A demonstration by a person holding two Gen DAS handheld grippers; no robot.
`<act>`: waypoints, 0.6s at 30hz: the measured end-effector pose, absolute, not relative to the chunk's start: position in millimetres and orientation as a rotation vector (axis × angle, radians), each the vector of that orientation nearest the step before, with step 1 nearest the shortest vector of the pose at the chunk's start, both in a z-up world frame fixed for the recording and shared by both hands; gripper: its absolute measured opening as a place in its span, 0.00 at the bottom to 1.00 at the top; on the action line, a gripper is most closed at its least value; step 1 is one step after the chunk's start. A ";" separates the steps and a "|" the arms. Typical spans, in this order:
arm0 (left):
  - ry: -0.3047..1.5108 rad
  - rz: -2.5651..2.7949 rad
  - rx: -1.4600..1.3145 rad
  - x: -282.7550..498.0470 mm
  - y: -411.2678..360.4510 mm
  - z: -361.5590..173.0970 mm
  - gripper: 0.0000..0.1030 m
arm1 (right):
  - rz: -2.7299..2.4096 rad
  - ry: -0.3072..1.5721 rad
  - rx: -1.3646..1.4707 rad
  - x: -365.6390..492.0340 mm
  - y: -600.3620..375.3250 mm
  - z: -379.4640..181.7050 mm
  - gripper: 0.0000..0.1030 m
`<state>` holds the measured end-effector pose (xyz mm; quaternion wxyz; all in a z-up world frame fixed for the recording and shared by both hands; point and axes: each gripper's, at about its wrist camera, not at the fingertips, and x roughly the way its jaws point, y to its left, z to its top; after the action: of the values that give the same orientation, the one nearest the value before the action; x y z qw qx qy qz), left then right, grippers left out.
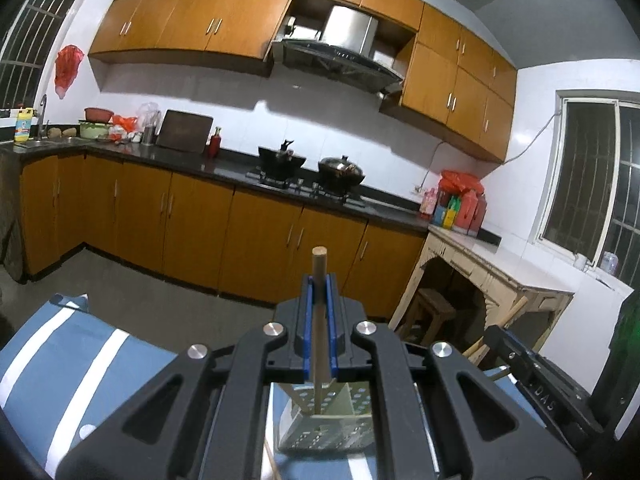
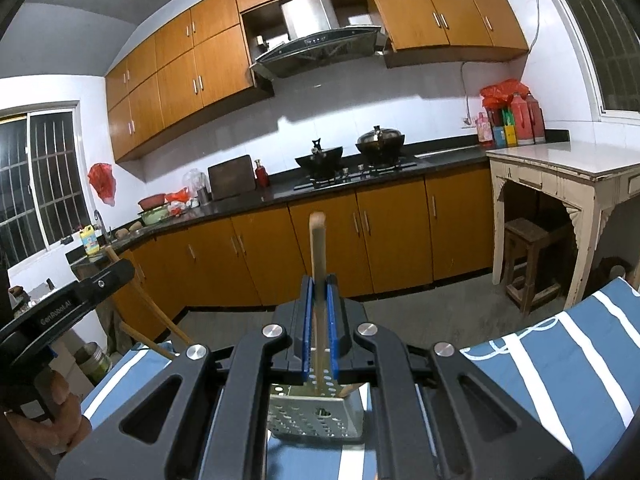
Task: Organize utensils
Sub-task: 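Open both tools to drop the chopsticks into the holder, then move the right tool back and grasp another chopstick while the left tool returns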
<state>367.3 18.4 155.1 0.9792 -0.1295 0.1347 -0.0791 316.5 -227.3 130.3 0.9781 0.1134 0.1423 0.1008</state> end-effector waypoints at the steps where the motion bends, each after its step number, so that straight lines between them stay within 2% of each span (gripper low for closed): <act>1: 0.277 -0.156 -0.259 367.2 20.2 154.5 0.13 | 0.202 0.289 0.228 316.3 -226.8 130.6 0.11; 4: 0.289 -0.146 -0.260 365.5 24.8 153.8 0.22 | 0.190 0.278 0.234 310.4 -228.2 134.8 0.31; 14: 0.253 -0.119 -0.289 324.5 56.1 164.3 0.36 | 0.167 0.209 0.228 271.2 -239.4 156.3 0.32; 18: 0.282 -0.088 -0.276 298.5 74.9 152.9 0.40 | 0.139 0.228 0.212 245.5 -254.7 147.4 0.32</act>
<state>298.4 74.9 152.9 0.9796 -0.1373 0.1400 -0.0438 245.5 -254.7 147.4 0.9855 0.1055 0.1136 0.0693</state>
